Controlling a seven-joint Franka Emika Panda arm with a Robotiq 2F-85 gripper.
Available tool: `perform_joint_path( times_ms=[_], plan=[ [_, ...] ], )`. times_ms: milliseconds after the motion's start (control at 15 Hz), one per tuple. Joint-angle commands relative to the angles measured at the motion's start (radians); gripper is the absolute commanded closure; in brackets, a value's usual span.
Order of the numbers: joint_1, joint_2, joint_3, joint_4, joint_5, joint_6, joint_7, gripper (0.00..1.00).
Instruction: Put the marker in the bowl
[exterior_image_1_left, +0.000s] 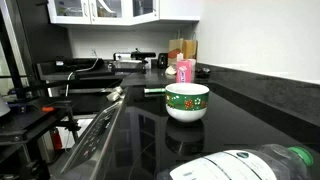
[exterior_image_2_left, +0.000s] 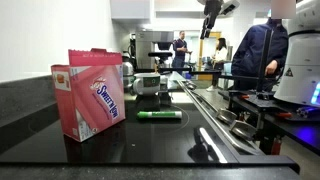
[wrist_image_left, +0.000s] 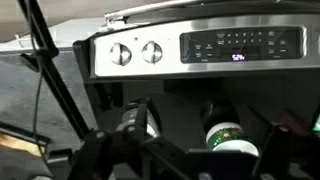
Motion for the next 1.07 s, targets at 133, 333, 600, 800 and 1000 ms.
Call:
perform_joint_path(
  times_ms=[133,333,600,800,1000],
  plan=[
    [-0.015,0.002,0.016,0.001,0.015,-0.001,-0.01,0.0],
    [-0.015,0.002,0.016,0.001,0.015,-0.001,-0.01,0.0],
    [-0.007,0.025,0.031,0.018,0.023,-0.009,0.012,0.0],
    [0.016,0.071,0.101,0.048,0.032,-0.022,0.092,0.0],
    [0.068,0.125,0.188,0.077,0.077,-0.034,0.187,0.0]
  ],
)
